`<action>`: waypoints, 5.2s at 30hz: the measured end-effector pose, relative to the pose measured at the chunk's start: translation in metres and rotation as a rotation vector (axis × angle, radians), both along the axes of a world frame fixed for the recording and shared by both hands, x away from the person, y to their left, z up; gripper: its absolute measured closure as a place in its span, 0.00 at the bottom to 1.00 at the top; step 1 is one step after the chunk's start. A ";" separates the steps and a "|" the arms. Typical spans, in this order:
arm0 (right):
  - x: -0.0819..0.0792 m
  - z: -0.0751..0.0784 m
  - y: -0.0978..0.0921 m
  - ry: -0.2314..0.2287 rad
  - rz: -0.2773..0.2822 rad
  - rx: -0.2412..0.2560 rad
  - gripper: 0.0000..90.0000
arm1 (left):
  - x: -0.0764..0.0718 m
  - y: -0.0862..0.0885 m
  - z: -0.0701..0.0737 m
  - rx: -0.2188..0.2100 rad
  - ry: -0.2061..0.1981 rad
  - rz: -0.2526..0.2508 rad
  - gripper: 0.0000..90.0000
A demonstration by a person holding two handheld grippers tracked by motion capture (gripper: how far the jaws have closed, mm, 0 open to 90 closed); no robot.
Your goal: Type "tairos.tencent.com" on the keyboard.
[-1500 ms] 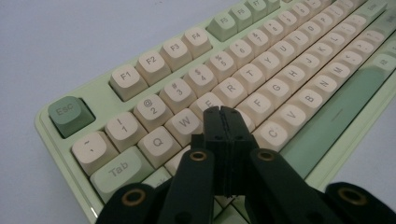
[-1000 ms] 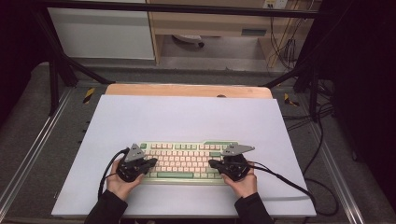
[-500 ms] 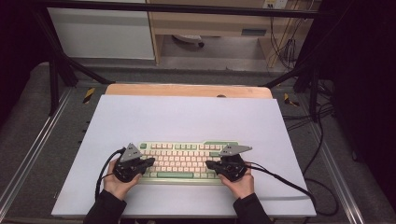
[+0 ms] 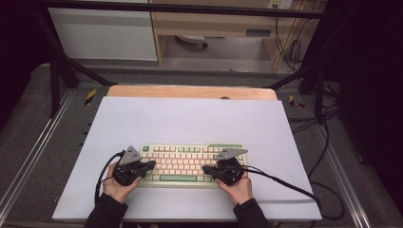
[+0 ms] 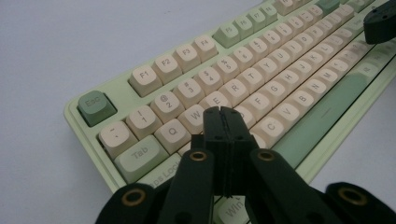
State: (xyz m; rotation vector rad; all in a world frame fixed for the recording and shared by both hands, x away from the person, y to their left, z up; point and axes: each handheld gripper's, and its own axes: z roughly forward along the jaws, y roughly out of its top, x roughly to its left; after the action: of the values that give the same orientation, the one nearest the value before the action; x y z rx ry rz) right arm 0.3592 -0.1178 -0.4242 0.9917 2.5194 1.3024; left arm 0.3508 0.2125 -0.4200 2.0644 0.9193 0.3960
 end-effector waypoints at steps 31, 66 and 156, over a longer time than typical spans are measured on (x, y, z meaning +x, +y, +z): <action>0.001 0.002 0.004 -0.034 0.001 -0.024 1.00 | 0.000 0.000 0.003 -0.009 -0.002 0.000 1.00; 0.001 0.011 -0.021 -0.048 -0.050 -0.007 1.00 | 0.014 -0.046 0.009 0.002 -0.004 -0.052 1.00; -0.001 0.013 -0.022 -0.055 -0.044 0.000 1.00 | 0.028 -0.033 -0.006 0.044 0.013 0.010 1.00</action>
State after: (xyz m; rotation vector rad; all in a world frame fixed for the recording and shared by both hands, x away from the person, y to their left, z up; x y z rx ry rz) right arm 0.3583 -0.1400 -0.4114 0.9909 2.4427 1.2999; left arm 0.3783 0.1793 -0.4264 2.1056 0.9374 0.4119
